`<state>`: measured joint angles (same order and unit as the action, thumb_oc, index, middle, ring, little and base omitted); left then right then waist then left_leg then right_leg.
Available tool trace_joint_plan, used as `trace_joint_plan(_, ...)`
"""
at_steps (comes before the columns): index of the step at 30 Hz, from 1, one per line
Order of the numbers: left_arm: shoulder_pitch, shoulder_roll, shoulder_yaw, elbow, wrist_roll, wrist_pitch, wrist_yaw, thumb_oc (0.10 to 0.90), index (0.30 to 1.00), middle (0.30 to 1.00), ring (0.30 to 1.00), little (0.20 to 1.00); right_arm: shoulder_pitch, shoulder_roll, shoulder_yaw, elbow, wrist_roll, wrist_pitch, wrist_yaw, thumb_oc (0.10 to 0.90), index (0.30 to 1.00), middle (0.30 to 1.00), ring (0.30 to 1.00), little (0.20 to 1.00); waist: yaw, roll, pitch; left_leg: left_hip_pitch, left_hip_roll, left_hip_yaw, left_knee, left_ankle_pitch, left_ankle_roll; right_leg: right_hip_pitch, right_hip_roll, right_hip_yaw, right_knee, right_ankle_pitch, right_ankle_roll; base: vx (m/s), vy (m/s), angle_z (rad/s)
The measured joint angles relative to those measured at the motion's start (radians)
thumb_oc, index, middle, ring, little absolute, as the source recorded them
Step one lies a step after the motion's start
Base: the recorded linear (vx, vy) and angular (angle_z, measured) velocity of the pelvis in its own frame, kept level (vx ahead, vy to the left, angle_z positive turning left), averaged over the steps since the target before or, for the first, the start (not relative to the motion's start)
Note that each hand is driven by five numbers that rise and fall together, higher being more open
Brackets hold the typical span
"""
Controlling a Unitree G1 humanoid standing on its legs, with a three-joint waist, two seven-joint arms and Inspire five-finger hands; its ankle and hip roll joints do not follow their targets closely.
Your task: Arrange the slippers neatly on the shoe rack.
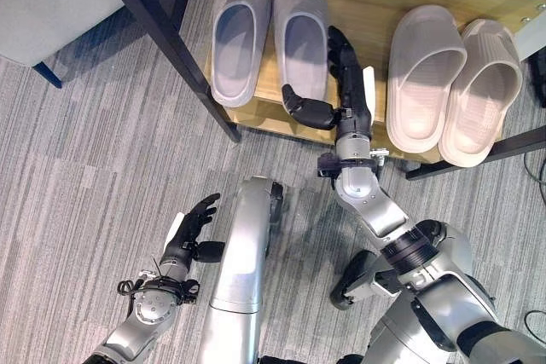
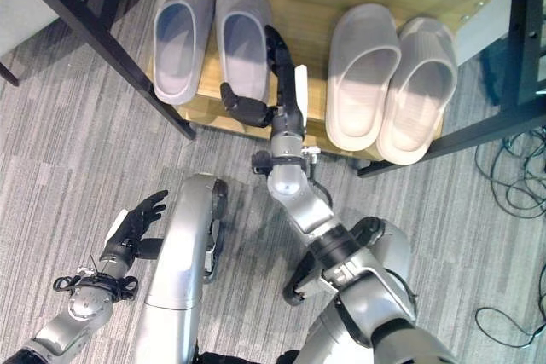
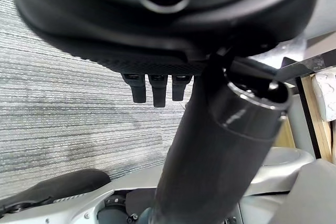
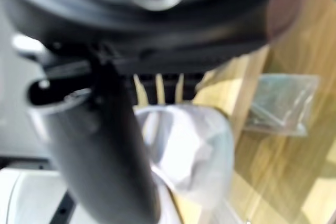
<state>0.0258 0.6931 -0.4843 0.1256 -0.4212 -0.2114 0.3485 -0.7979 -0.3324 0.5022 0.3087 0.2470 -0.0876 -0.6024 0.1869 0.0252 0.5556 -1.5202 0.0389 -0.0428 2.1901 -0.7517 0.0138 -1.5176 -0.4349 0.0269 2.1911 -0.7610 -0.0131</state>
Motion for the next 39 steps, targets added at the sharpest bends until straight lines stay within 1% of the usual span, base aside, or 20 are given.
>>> trace_joint_plan(9,-0.009,0.001,-0.016,0.002,0.0,-0.001,0.015,0.8,0.9,0.9,0.9,0.9,-0.025,0.004,0.001,0.04,0.001,-0.001,0.0,0.8,0.9,0.9,0.9,0.9,0.016,0.001,-0.001,0.001,0.0,-0.008,0.0,0.0,-0.004,0.004,0.001,-0.007,0.0,0.002,-0.004,0.0,0.0,0.0)
trace_joint_plan(19,-0.013,0.0,-0.021,0.014,0.0,-0.001,0.015,0.8,0.9,0.9,0.9,0.9,-0.025,0.004,0.0,0.038,-0.004,0.0,-0.003,0.8,0.9,0.9,0.9,0.9,0.014,0.004,-0.002,0.001,0.0,-0.011,0.0,-0.002,-0.009,0.004,0.002,-0.01,-0.001,0.001,-0.006,0.0,0.0,0.0)
trace_joint_plan(24,-0.013,-0.002,-0.019,0.013,0.016,-0.001,0.017,0.8,0.9,0.9,0.9,0.9,-0.017,-0.011,-0.002,-0.008,-0.097,0.017,-0.015,0.8,0.9,0.9,0.9,0.9,0.014,0.006,-0.001,0.0,0.0,-0.01,0.0,-0.004,-0.013,0.0,0.003,-0.009,0.0,0.0,-0.006,0.0,0.0,0.0)
trace_joint_plan(26,-0.013,-0.003,-0.017,0.011,0.022,-0.001,0.017,0.8,0.9,0.9,0.9,0.9,-0.014,-0.013,-0.015,-0.088,-0.184,0.022,-0.02,0.8,0.9,0.9,0.9,0.9,0.013,0.006,-0.001,-0.001,0.001,-0.007,0.0,-0.006,-0.013,-0.003,0.003,-0.007,0.0,0.0,-0.006,0.0,0.0,0.0)
trace_joint_plan(29,-0.013,-0.004,-0.017,0.01,0.033,-0.001,0.017,0.8,0.9,0.9,0.9,0.9,-0.014,-0.012,-0.04,-0.15,-0.241,0.022,-0.037,0.8,0.9,0.9,0.9,0.9,0.012,0.006,-0.001,0.0,0.001,-0.003,0.0,-0.006,-0.012,-0.005,0.003,-0.002,0.002,0.0,-0.006,0.0,0.0,0.0)
trace_joint_plan(33,-0.01,-0.003,-0.015,0.009,0.033,-0.001,0.018,0.8,0.9,0.9,0.9,0.9,-0.01,-0.019,-0.06,-0.188,-0.258,0.022,-0.046,0.8,0.9,0.9,0.9,0.9,0.008,0.005,-0.001,0.0,0.001,0.0,0.002,-0.006,-0.012,-0.01,0.004,0.003,0.005,0.0,-0.006,0.0,0.0,0.0)
trace_joint_plan(39,-0.002,-0.001,-0.007,0.007,0.033,-0.001,0.018,0.8,0.9,0.9,0.9,0.9,0.018,-0.021,-0.062,-0.204,-0.261,0.022,-0.053,0.8,0.9,0.9,0.9,0.9,-0.001,0.003,0.0,0.001,0.008,0.002,0.003,-0.008,-0.015,-0.015,0.012,0.005,0.007,0.0,-0.007,0.0,0.009,-0.02)
